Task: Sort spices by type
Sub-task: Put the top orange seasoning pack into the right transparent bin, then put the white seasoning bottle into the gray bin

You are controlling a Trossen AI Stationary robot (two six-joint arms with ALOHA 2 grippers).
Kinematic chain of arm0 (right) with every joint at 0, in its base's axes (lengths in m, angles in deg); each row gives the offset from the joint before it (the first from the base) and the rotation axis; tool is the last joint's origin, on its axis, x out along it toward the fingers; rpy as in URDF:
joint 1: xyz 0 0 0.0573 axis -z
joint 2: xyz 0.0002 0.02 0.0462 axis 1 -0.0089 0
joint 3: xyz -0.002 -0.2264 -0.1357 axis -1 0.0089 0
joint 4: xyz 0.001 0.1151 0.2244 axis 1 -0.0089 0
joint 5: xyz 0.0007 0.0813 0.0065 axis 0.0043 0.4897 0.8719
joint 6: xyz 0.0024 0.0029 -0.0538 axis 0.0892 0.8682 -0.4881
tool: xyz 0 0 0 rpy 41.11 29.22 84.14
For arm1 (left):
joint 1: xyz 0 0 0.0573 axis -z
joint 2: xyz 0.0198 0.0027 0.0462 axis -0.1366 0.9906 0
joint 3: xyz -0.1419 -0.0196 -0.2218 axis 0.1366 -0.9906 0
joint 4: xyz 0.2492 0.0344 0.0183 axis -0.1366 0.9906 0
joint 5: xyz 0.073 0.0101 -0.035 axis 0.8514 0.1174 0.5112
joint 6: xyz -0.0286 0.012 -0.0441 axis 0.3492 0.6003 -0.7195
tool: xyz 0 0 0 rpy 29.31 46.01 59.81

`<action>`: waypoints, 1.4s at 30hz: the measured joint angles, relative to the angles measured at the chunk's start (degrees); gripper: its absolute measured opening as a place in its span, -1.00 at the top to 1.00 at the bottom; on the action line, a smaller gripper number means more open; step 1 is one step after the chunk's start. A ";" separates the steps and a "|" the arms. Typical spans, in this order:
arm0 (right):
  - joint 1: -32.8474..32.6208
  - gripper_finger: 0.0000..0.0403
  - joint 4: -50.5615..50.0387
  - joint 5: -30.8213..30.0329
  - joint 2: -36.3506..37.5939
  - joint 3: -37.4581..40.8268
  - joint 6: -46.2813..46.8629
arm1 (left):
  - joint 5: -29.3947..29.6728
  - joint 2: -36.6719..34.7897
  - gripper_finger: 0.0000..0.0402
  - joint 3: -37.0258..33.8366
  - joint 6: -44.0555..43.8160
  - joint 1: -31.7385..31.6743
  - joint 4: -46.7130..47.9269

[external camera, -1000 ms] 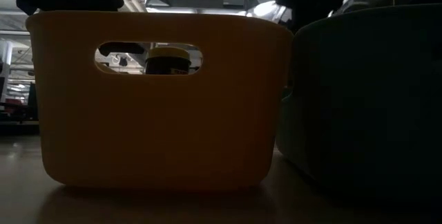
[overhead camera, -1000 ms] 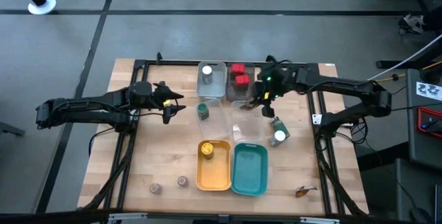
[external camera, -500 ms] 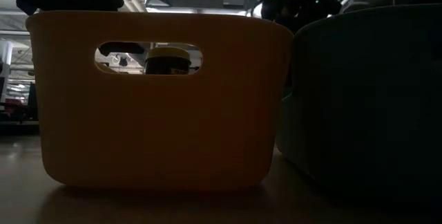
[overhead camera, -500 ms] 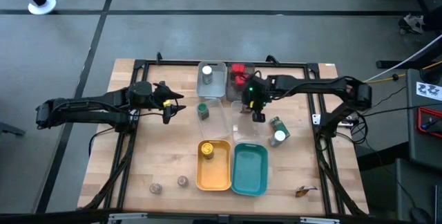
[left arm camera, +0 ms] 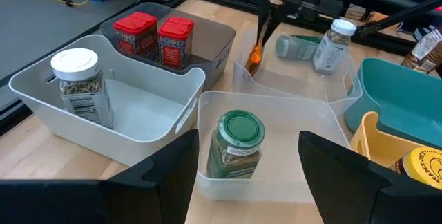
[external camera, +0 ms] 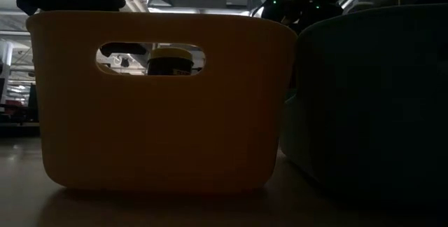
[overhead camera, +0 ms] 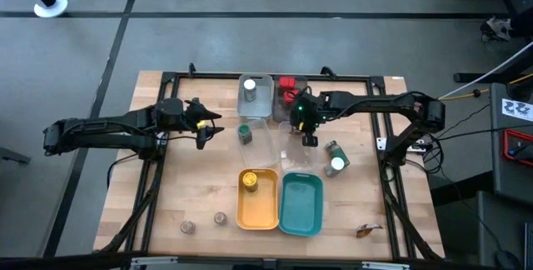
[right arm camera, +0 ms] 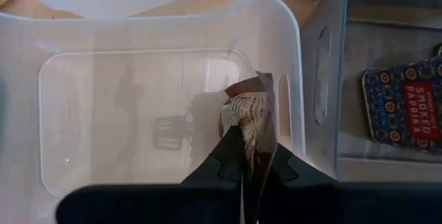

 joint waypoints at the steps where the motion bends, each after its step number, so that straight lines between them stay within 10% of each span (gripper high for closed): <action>1: 0.00 0.92 0.14 0.00 0.00 0.00 0.00 | 0.00 0.00 -0.16 0.00 0.00 0.00 0.01; 13: 0.01 0.88 -0.20 0.13 0.00 0.00 0.00 | 0.00 0.00 -0.16 0.02 0.00 0.00 0.03; 26: 0.01 0.32 -1.61 0.04 0.00 -1.55 0.00 | -0.01 0.00 -0.16 0.02 0.00 0.00 0.04; 42: -0.02 0.31 -32.69 0.01 0.02 -21.59 2.42 | -0.02 0.00 -0.16 0.02 0.00 0.00 0.09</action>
